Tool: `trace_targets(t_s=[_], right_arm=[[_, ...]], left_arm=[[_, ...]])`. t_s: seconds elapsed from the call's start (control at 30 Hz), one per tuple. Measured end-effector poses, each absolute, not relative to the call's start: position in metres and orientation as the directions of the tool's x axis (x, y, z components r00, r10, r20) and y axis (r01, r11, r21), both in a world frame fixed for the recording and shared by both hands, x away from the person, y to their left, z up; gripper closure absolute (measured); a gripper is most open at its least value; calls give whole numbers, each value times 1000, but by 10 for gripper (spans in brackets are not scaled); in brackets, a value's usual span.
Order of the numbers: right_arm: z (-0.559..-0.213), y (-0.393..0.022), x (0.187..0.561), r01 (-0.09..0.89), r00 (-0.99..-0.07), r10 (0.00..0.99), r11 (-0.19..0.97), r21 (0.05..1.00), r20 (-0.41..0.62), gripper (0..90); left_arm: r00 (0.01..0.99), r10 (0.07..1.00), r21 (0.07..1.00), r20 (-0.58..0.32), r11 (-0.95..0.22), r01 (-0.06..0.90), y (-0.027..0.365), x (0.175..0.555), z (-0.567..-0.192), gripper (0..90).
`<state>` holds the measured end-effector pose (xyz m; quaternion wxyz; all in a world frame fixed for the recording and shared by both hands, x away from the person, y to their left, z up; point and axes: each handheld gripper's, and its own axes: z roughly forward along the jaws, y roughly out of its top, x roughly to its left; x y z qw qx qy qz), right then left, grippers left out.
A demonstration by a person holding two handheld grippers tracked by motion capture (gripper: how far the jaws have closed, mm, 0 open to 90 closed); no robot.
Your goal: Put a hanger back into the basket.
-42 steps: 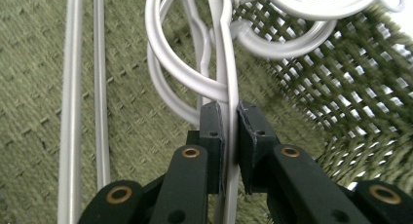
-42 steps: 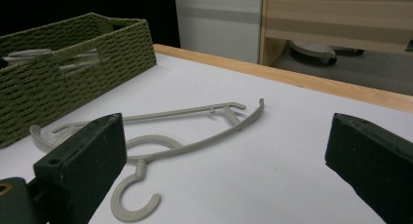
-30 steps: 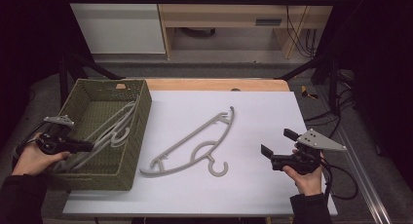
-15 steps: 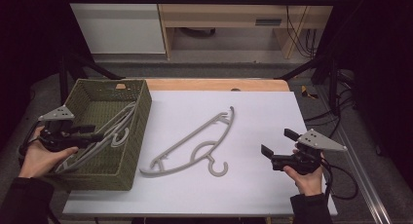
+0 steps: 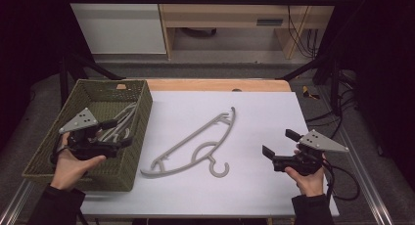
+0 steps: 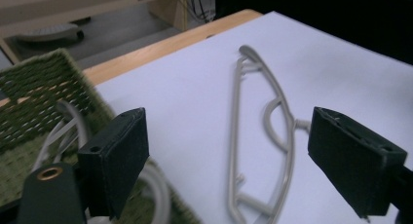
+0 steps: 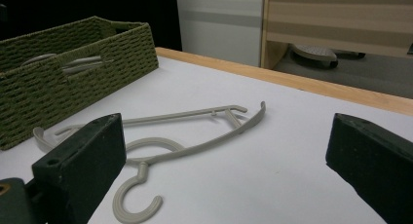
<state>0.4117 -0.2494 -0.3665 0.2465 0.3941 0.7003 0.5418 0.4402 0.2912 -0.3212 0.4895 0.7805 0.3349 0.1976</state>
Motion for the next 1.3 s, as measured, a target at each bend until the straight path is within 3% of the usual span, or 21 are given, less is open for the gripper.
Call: trace_targets(t_s=[0.43,0.9,1.3], right_arm=[[-366,-251,411,277,-563,823,100,956,77,12],[-365,-253,410,277,-562,823,95,956,81,11],[-363,-254,408,271,-566,820,93,958,81,12]], left_arm=[[706,709,924,-4,-268,274,245,422,-345,112],[771,634,866,55,-414,279,190,426,-354,106],[819,571,759,61,-559,333,145,446,-378,151]])
